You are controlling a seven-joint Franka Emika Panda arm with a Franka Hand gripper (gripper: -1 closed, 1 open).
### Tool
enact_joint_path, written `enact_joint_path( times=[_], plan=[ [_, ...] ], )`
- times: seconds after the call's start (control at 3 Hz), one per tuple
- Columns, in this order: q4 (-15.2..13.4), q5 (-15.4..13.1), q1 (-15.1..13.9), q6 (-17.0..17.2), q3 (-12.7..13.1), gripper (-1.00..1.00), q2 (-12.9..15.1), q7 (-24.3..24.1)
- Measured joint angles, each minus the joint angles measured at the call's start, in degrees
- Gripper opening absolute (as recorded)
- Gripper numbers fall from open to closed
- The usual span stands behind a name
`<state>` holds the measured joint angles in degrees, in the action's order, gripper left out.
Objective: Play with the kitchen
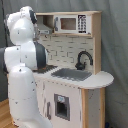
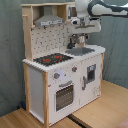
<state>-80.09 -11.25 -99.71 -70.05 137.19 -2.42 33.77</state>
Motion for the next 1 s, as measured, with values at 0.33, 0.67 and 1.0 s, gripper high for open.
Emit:
enact_joint_path(
  times=[0.33,0.67,1.0],
  plan=[
    [-3.61,-2.36,0.66,-1.15,0.18,-1.00,3.12,-1.79],
    [-7.16,-4.84,0.87,-2.20,0.62,-1.00,6.24,-3.70],
    [-11.51,-8.19,0.86,-3.40,1.24,-1.00,10.36,-6.50]
  ],
)
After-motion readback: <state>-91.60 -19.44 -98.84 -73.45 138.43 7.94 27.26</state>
